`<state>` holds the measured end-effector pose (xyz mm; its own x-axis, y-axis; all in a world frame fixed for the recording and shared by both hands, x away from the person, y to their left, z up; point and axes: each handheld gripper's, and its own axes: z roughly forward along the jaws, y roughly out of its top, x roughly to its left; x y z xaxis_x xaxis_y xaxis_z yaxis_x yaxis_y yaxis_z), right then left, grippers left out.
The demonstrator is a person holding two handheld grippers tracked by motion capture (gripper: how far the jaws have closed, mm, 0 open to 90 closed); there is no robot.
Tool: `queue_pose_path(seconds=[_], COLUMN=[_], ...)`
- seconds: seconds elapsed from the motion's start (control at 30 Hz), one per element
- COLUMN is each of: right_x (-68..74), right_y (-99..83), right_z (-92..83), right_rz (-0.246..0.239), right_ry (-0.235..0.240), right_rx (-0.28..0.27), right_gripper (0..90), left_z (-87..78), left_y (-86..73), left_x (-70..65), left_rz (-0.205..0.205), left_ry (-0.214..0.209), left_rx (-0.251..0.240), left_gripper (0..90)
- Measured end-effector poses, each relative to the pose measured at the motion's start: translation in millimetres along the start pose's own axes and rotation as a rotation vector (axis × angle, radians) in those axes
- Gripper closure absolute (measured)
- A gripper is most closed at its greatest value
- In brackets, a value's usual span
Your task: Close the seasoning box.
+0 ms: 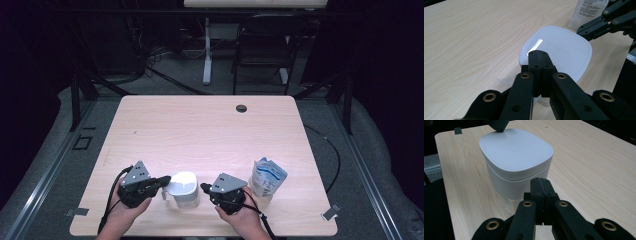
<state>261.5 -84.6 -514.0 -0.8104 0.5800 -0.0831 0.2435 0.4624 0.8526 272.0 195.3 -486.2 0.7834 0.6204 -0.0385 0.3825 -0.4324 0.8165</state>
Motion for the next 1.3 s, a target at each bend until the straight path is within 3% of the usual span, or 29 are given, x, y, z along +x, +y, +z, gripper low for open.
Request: queue_pose_path(seconds=[0.63, 1.0, 1.3], right_x=[1.9, 3.1, 4.6], right_y=[0.8, 1.3, 3.4], right_z=[5.6, 9.2, 7.7], right_rz=[-0.004, -0.030, -0.029], right_ry=[0.010, 0.018, 0.016], right_rx=[0.018, 0.043, 0.027], right_gripper=[90.0, 90.0, 90.0], left_z=[-0.7, -1.3, -1.7], left_y=[0.2, -0.6, -0.8], left_x=[-0.3, -0.6, -0.5], left_rz=[0.006, 0.001, 0.001], left_ry=[0.003, 0.007, 0.009], left_rx=[0.006, 0.005, 0.005], left_gripper=[90.0, 90.0, 90.0])
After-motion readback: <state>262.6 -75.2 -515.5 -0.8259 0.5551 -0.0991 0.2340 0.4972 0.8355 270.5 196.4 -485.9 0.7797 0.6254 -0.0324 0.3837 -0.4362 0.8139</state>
